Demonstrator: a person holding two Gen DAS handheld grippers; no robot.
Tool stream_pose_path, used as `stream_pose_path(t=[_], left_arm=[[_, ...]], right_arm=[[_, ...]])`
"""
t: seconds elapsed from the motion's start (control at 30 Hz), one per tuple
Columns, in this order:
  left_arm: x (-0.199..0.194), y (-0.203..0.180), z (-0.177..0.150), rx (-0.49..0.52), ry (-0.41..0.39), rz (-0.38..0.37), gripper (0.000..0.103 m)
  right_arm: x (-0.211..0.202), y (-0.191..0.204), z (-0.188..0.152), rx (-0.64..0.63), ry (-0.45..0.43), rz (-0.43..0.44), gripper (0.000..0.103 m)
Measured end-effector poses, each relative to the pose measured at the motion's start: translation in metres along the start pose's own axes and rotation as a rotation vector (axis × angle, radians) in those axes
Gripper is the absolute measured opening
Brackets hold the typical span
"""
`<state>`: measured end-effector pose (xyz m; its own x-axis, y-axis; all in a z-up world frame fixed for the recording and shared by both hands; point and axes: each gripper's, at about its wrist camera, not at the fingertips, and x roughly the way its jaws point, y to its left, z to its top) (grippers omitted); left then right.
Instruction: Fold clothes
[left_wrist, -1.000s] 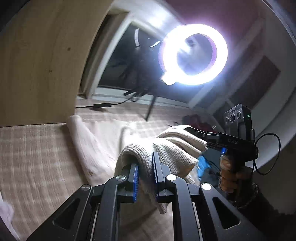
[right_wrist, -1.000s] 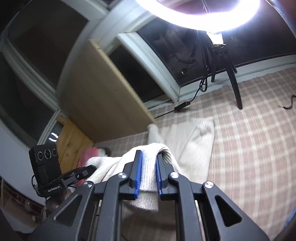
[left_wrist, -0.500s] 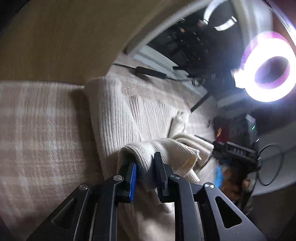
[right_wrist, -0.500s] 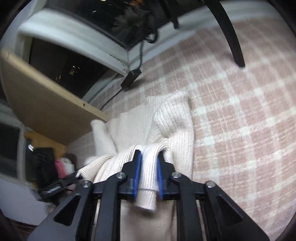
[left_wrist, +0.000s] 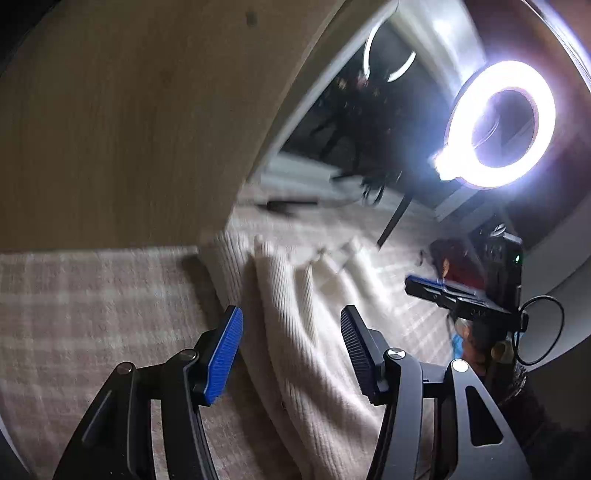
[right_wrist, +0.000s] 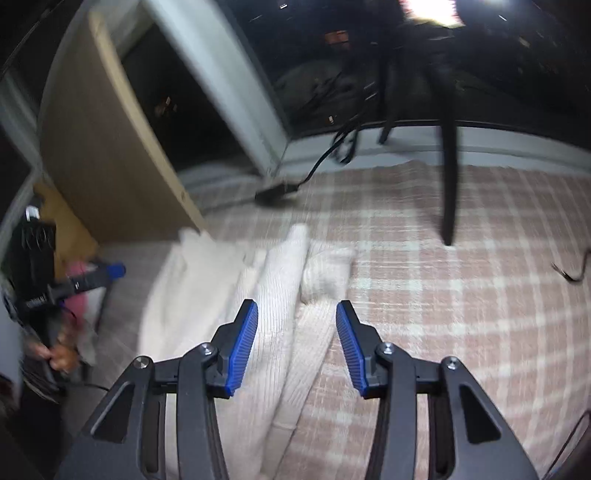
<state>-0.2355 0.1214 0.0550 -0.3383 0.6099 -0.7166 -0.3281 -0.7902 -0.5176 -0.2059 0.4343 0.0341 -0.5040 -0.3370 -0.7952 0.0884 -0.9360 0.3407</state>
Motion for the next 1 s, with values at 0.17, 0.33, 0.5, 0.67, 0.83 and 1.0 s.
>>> stream_pose_path(t=[0.17,0.33,0.5,0.67,0.83,1.0], left_arm=[[0.031,-0.010,0.000,0.058,0.044,0.058,0.050],[0.040,-0.011,0.000,0.063,0.021,0.040,0.010],[0.014,-0.025,-0.003,0.126,-0.051,0.062,0.008],[0.005,-0.010,0.004,0.070,-0.082,0.145,0.008],[0.046,0.012,0.007,0.021,0.051,0.194,0.006],[0.022,0.001,0.009,0.037,-0.023,0.156,0.042]], right_arm=[[0.031,0.007,0.000,-0.063,0.043,-0.003,0.043],[0.042,0.003,-0.002,-0.048,0.017,0.038,0.028],[0.020,0.017,-0.003,-0.085,-0.052,0.062,0.011],[0.005,-0.012,0.003,0.079,-0.076,0.117,0.011],[0.043,-0.022,-0.001,0.088,0.038,-0.013,0.014],[0.010,-0.013,0.007,0.060,-0.032,-0.010,0.029]])
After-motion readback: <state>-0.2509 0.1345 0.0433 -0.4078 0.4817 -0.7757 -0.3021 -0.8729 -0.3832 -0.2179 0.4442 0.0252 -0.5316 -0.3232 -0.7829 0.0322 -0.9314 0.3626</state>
